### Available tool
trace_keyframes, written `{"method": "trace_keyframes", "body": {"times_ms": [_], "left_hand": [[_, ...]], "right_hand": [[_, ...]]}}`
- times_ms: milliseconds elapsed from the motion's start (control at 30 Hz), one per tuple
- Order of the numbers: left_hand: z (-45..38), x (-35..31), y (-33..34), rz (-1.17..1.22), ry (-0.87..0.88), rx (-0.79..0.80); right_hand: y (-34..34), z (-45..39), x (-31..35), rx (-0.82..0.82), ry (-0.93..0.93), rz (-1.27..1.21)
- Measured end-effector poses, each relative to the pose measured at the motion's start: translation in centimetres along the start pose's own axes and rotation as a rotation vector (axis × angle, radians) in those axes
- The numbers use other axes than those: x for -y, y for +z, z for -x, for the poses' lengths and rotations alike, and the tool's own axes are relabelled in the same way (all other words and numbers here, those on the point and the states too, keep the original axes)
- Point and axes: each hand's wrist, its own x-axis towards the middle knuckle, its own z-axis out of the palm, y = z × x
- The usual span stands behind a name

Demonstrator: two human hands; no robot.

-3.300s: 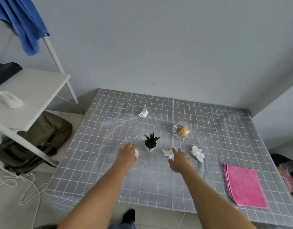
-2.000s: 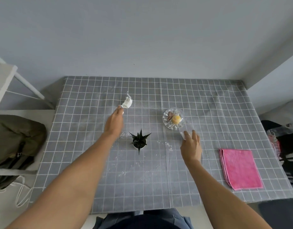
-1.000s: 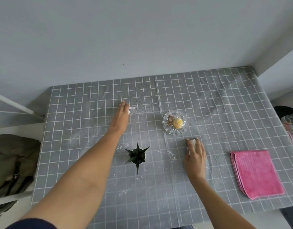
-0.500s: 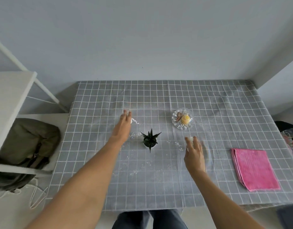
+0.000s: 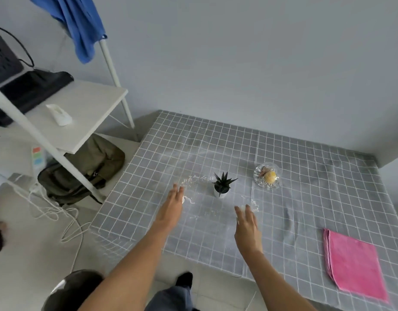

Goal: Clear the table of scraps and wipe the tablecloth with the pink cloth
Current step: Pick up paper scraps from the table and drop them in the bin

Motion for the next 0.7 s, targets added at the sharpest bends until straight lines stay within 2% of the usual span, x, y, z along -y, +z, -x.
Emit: {"method": "trace_keyframes", "body": {"times_ms": [267, 467, 700], "left_hand": [[8.7, 1.5, 1.6, 0.066, -0.184, -0.040], [13.0, 3.7, 1.0, 0.146, -0.313, -0.100], [17.3, 9.4, 1.0, 0.254, -0.448, -0.157]], "right_hand": [[1.4, 1.9, 3.0, 0.109, -0.284, 0.076], [2.9, 3.2, 6.5, 0.176, -0.418, 0.094], [5.3, 4.6, 12.3, 0.252, -0.538, 0.117]]}}
